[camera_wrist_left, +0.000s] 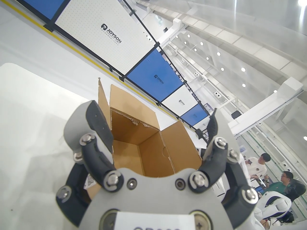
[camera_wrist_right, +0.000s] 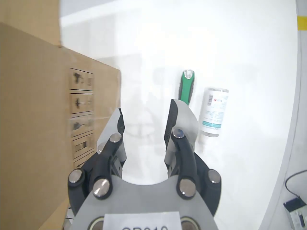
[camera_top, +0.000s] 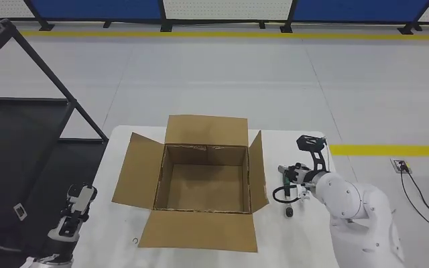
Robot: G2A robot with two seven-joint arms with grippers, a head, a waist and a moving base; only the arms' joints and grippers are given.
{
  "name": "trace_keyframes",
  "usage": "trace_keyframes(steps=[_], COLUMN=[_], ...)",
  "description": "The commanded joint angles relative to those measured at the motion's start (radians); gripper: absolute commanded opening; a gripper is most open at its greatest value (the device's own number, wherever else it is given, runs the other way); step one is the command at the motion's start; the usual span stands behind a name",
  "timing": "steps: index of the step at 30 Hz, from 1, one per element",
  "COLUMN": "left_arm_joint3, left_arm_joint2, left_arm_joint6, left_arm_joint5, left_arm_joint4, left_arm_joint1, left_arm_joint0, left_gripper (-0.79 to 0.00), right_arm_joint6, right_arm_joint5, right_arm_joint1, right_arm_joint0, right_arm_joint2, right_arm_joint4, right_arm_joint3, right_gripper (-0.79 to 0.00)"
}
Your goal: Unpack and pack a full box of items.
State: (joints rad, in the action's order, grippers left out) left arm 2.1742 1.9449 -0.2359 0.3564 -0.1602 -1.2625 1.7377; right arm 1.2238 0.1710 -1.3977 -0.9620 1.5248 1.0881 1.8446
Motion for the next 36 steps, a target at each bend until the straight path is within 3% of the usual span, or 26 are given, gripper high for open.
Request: trace_keyframes(steps=[1,4,17,18,21,22,26,36], left_arm_joint3=[0.006,0.013,0.014,0.015,0.022,0.024,0.031,-0.039], left_arm_joint2=[-0.003,-0.013,-0.014,-0.015,-0.005,0.002,0.05,0.18], left_arm_joint6=[-0.009,-0.03,-0.031,-0.025,0.022,0.042,0.079,0.033], left_arm_joint5=[0.012,0.036,0.042,0.036,0.01,-0.003,-0.036,-0.109], left_arm_joint4=[-0.01,-0.029,-0.04,-0.04,-0.025,-0.015,0.053,0.221], left_arm_joint1=[0.001,0.002,0.002,0.002,0.0,-0.001,-0.003,0.005], left_arm_joint0=[0.006,0.017,0.018,0.015,0.008,0.007,0.007,-0.037], left_gripper=[0.0,0.0,0.0,0.0,0.0,0.0,0.0,0.0], right_arm_joint6=[-0.026,-0.054,-0.077,-0.099,-0.122,-0.12,-0.111,-0.052], right_arm_joint5=[0.007,0.044,0.026,0.025,0.023,0.015,-0.023,-0.095], right_arm_joint1=[0.0,-0.001,-0.003,-0.003,-0.003,-0.002,0.005,0.025], right_arm_joint0=[-0.01,-0.01,-0.02,-0.02,-0.011,-0.009,-0.009,-0.005], right_arm_joint2=[-0.002,-0.027,-0.034,-0.027,0.008,0.023,0.071,0.14], right_arm_joint4=[-0.025,-0.013,-0.056,-0.077,-0.195,-0.236,-0.341,-0.587], right_arm_joint3=[0.034,0.069,0.054,0.038,0.008,0.0,-0.017,-0.053], right_gripper=[0.0,0.0,0.0,-0.336,-0.705,-0.785,-0.785,-0.785])
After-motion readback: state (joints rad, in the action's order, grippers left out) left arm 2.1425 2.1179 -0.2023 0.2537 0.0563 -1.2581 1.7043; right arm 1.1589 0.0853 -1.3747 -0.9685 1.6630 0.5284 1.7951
